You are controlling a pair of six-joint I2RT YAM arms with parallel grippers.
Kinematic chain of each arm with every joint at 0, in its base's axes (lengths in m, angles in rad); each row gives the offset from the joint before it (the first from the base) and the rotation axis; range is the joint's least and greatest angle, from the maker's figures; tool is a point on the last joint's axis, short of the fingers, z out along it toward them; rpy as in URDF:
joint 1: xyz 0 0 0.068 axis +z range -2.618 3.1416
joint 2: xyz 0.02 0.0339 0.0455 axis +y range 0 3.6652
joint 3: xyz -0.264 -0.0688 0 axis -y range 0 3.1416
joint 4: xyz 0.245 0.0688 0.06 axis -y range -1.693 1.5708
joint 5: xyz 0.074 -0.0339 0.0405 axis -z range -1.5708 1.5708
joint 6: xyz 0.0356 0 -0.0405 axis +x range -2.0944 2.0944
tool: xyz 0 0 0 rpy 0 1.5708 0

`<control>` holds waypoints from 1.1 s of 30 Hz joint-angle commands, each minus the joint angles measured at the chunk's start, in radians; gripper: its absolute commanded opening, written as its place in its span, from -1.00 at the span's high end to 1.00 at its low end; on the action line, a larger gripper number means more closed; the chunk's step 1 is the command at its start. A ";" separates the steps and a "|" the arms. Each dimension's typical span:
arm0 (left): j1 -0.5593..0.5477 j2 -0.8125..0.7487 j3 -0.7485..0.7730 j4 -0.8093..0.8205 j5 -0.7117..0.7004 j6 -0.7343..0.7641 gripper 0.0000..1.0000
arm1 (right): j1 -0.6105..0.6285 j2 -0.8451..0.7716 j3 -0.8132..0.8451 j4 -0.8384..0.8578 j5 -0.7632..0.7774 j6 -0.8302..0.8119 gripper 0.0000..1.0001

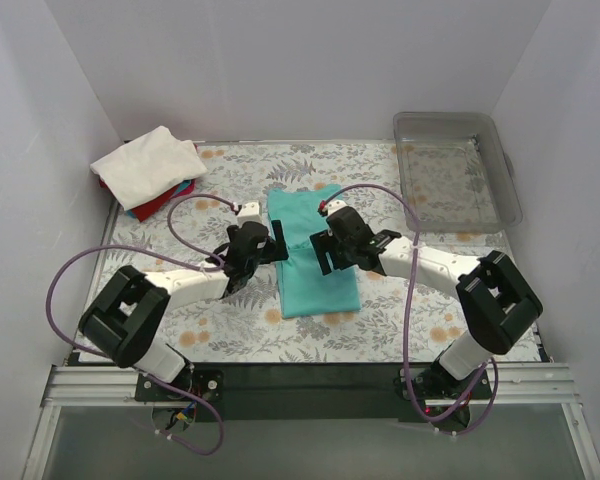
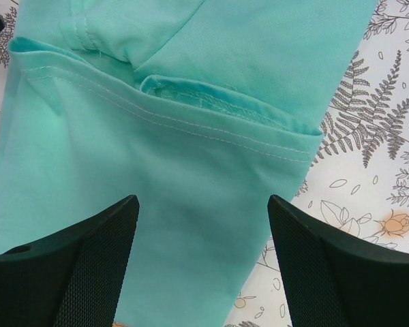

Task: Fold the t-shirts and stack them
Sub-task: Fold the tshirt

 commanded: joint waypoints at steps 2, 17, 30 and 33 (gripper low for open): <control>0.001 -0.170 -0.065 -0.003 0.145 -0.056 -0.53 | -0.015 -0.084 -0.036 0.026 -0.006 -0.002 -0.40; -0.004 -0.161 -0.143 -0.008 0.337 -0.167 -0.27 | -0.038 -0.193 -0.149 0.026 -0.051 0.034 -0.40; -0.011 -0.262 -0.275 0.000 0.538 -0.311 -0.53 | -0.046 -0.335 -0.315 0.028 -0.180 0.100 -0.47; -0.013 -0.280 -0.304 -0.003 0.547 -0.331 -0.54 | -0.052 -0.340 -0.347 0.035 -0.190 0.115 -0.48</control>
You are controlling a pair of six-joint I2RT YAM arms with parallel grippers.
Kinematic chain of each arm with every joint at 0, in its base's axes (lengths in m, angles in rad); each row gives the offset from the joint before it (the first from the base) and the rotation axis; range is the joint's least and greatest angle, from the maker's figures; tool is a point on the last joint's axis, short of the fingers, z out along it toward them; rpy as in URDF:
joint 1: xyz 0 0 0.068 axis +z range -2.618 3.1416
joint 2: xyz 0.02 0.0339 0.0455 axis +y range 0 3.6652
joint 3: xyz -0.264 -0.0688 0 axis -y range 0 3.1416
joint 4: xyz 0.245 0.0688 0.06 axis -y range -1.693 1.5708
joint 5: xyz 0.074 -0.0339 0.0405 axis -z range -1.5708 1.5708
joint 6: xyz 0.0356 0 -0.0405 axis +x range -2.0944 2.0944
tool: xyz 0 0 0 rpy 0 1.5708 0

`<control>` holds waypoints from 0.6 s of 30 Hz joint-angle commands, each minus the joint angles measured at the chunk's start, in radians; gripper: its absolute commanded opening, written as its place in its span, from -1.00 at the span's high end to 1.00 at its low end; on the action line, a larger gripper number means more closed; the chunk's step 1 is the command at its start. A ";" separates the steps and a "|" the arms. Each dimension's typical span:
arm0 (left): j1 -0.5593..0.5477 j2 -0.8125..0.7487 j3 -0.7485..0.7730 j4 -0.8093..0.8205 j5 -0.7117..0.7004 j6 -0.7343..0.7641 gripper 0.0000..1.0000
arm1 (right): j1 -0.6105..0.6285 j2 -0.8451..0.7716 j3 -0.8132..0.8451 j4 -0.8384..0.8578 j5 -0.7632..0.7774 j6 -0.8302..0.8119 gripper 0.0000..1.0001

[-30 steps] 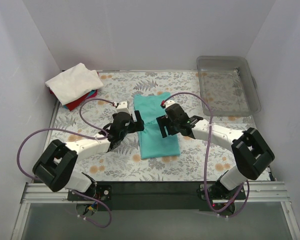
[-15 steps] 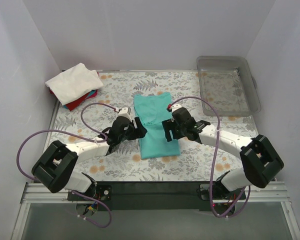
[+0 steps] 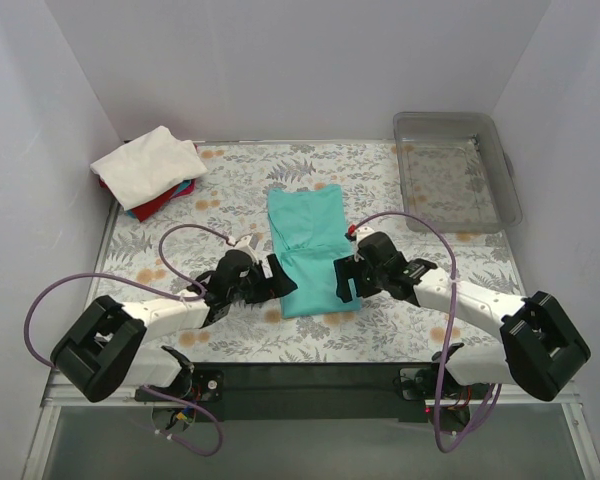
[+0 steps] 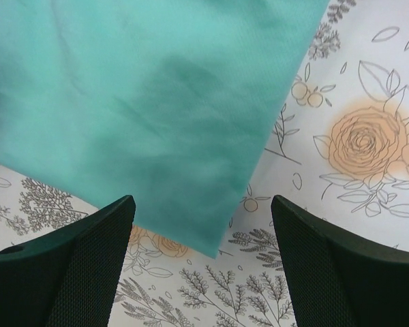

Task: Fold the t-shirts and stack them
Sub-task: Fold the tshirt

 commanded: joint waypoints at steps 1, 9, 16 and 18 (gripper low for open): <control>-0.006 -0.042 -0.033 0.002 0.054 -0.040 -0.54 | -0.010 -0.023 -0.033 0.042 -0.036 0.036 -0.48; -0.035 -0.038 -0.081 0.013 0.069 -0.103 -0.53 | -0.018 -0.020 -0.093 0.108 -0.145 0.076 -0.47; -0.069 -0.033 -0.118 -0.012 0.054 -0.153 -0.47 | -0.018 -0.040 -0.145 0.116 -0.141 0.108 -0.46; -0.090 -0.027 -0.124 -0.023 0.048 -0.165 -0.46 | -0.019 -0.049 -0.156 0.116 -0.137 0.114 -0.46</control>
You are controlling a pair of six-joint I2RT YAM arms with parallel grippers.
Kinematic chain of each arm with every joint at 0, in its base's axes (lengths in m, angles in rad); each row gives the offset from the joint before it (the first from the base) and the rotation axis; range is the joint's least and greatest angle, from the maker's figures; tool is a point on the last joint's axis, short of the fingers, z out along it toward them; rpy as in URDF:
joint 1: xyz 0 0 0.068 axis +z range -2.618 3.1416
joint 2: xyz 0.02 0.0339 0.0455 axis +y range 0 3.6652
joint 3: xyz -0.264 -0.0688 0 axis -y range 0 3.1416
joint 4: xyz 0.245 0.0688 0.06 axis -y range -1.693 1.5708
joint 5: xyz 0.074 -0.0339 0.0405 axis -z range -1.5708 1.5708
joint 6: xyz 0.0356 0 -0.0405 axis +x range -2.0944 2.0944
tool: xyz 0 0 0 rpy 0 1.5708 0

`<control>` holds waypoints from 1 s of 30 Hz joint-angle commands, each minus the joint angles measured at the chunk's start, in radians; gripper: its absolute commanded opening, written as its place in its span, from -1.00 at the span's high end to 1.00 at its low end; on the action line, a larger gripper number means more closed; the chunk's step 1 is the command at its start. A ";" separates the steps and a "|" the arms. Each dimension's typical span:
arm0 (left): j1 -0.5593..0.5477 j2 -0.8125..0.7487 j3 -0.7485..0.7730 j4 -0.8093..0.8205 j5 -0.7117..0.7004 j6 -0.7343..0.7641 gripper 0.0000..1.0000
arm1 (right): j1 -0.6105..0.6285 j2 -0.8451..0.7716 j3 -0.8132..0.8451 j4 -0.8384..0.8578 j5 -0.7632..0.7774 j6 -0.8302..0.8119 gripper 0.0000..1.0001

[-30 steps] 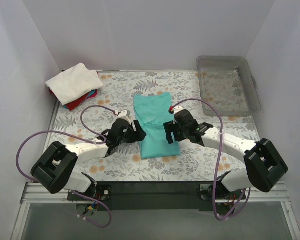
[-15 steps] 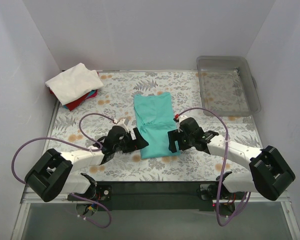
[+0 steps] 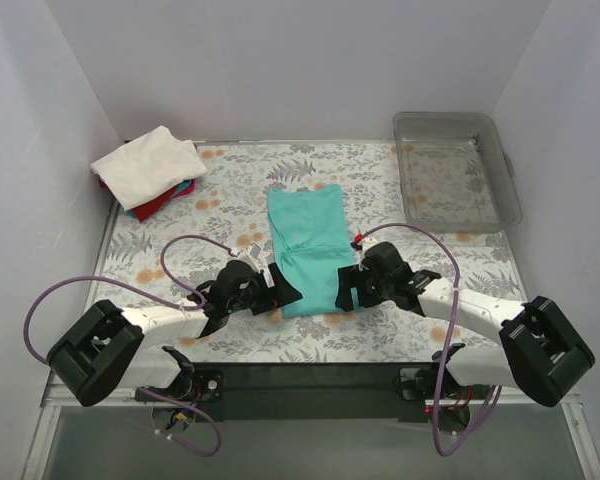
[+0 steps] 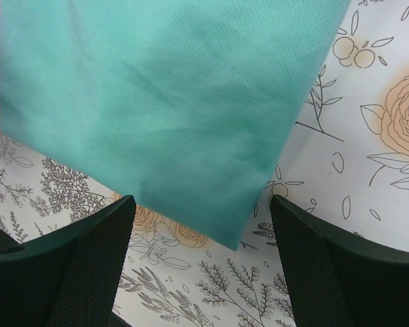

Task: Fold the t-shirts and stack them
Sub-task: Fold the tshirt

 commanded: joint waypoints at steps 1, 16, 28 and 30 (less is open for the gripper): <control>-0.036 0.013 -0.042 -0.112 -0.009 -0.040 -0.45 | -0.003 -0.022 -0.035 0.010 -0.011 0.034 -0.46; -0.090 -0.008 -0.071 -0.214 -0.104 -0.084 -0.33 | -0.010 -0.055 -0.071 0.000 -0.010 0.048 -0.34; -0.122 0.076 -0.064 -0.215 -0.135 -0.092 0.15 | -0.010 -0.030 -0.091 0.047 -0.053 0.060 0.32; -0.124 0.087 -0.062 -0.214 -0.135 -0.095 0.33 | -0.010 -0.027 -0.094 0.047 -0.054 0.063 0.48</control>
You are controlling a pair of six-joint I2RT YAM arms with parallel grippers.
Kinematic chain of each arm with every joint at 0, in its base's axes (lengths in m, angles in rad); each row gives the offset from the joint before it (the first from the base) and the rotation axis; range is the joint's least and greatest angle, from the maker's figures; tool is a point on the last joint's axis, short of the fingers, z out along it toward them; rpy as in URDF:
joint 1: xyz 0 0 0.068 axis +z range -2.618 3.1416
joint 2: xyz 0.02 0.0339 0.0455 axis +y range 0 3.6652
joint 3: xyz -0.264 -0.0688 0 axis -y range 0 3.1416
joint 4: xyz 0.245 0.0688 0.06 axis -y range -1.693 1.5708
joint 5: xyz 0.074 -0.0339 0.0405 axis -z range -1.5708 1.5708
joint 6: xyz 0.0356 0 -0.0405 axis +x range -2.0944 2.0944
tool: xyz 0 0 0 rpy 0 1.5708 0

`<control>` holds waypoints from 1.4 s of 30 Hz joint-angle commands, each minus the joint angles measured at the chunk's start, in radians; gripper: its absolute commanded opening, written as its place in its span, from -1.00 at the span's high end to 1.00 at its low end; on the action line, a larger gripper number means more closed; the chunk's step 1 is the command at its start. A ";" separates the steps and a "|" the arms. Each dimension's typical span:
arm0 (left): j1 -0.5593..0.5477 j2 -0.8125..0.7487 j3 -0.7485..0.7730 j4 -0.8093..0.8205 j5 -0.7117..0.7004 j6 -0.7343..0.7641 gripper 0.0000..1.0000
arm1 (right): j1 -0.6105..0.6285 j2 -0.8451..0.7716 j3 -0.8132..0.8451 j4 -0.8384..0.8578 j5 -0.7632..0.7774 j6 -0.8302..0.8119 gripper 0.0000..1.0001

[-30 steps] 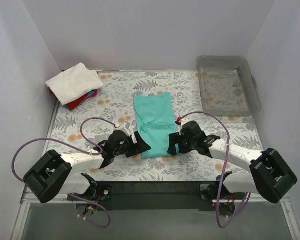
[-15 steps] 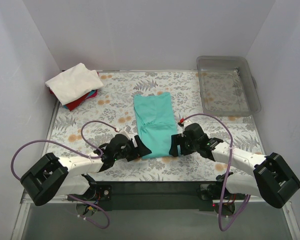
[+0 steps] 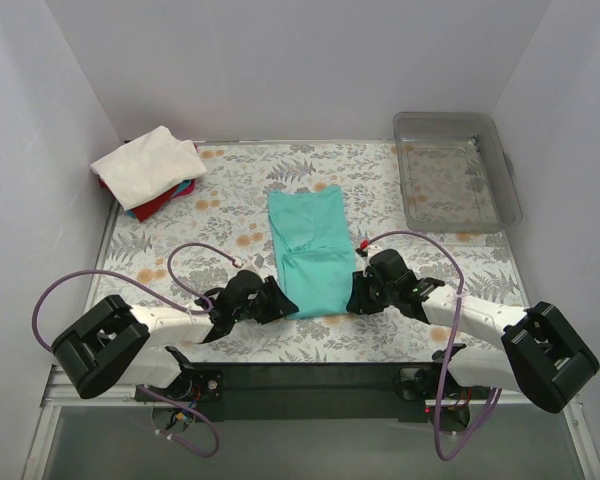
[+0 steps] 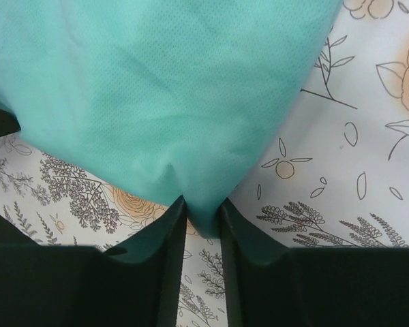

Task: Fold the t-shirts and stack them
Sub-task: Fold the tshirt

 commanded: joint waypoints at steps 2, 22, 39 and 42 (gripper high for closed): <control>-0.020 0.060 -0.038 -0.195 -0.035 0.029 0.51 | -0.002 0.011 -0.021 0.001 -0.019 0.007 0.66; -0.144 -0.114 -0.093 -0.158 0.143 0.083 1.00 | 0.007 -0.235 -0.055 -0.296 -0.108 -0.033 0.97; -0.200 -0.351 0.071 -0.346 -0.013 0.036 1.00 | 0.053 -0.385 0.117 -0.389 -0.043 -0.008 0.97; -0.198 -0.335 0.126 -0.380 -0.098 0.053 1.00 | 0.053 -0.351 0.169 -0.375 -0.001 -0.033 0.97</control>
